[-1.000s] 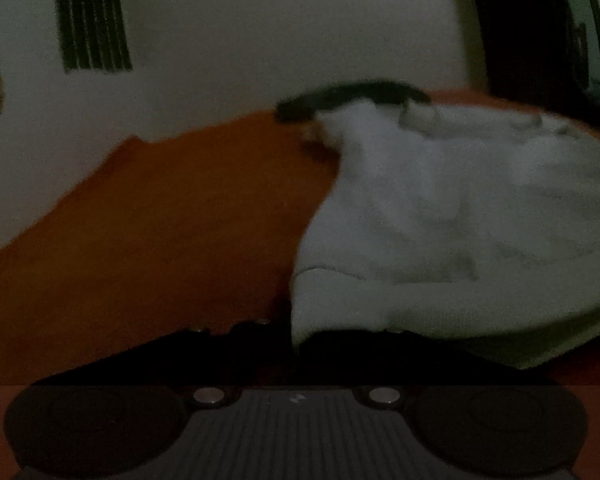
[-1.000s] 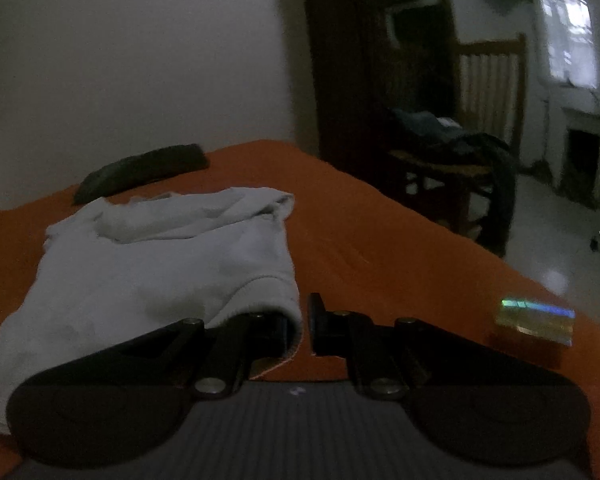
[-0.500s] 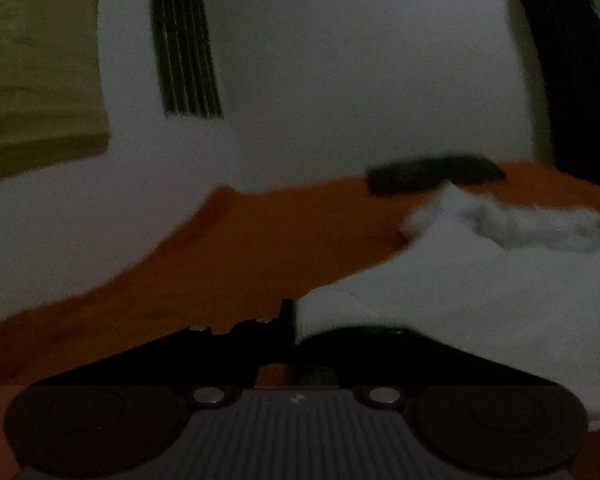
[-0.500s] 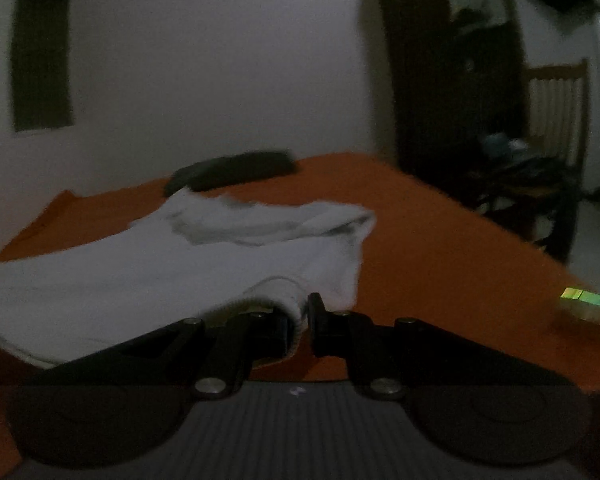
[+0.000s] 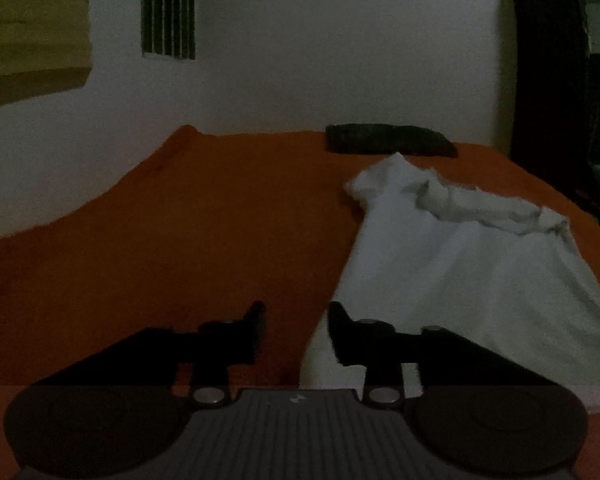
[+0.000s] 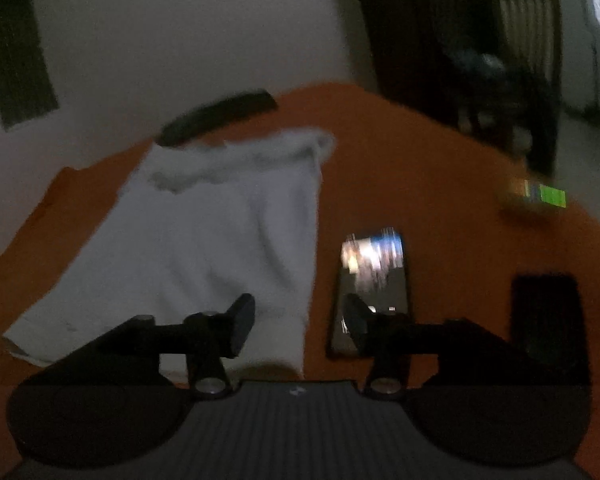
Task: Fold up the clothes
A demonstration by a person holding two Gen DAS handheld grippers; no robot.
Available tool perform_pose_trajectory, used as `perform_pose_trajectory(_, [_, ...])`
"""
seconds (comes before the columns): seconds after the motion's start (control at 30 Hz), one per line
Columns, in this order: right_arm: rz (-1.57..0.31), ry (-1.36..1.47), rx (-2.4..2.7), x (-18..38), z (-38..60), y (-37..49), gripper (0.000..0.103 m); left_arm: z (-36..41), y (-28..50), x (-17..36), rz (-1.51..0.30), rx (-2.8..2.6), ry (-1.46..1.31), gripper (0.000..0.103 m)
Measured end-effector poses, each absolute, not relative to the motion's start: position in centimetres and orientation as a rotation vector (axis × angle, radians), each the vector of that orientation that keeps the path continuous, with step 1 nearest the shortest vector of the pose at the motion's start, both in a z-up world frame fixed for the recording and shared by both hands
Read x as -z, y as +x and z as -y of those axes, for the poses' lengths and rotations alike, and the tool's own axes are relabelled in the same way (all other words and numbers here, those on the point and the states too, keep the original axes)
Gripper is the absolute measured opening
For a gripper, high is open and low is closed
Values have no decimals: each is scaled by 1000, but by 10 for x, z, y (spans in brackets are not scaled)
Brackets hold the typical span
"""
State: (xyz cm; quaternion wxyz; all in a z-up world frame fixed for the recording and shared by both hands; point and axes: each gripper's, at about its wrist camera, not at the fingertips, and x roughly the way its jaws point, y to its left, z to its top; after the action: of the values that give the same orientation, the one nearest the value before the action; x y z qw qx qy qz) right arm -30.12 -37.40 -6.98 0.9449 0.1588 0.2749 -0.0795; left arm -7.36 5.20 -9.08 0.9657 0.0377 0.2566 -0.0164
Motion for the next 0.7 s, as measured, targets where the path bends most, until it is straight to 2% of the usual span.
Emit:
perform_pose_trajectory(0.03, [-555, 292, 125, 57, 374, -295, 64, -52, -67, 78, -517, 28, 73, 48])
perform_pose_trajectory(0.07, [-551, 253, 77, 44, 373, -286, 73, -51, -60, 66, -514, 23, 69, 58])
perform_pose_trajectory(0.1, [-549, 230, 38, 27, 374, -274, 87, -51, -53, 53, -511, 18, 66, 63])
perform_pose_trajectory(0.17, [-544, 192, -35, -8, 376, -248, 103, -44, -40, 23, -513, 33, 21, 84])
perform_pose_trajectory(0.2, [-535, 186, -51, -28, 376, -233, 103, -40, -33, 8, -513, 42, -2, 90])
perform_pose_trajectory(0.23, [-524, 184, -61, -48, 376, -217, 103, -32, -22, -8, -491, 74, -5, 103])
perform_pose_trajectory(0.33, [-499, 196, -110, -92, 365, -153, 103, 9, 32, -36, -471, 191, 105, 103])
perform_pose_trajectory(0.43, [-515, 144, -28, -98, 334, -41, 103, 59, 109, -31, -520, 190, 274, 103])
perform_pose_trajectory(0.57, [-569, 120, 93, -62, 308, 93, 103, 91, 206, 3, -534, 38, 261, 103])
perform_pose_trajectory(0.7, [-633, 122, 115, -13, 302, 166, 103, 96, 240, 57, -676, -177, 61, 103])
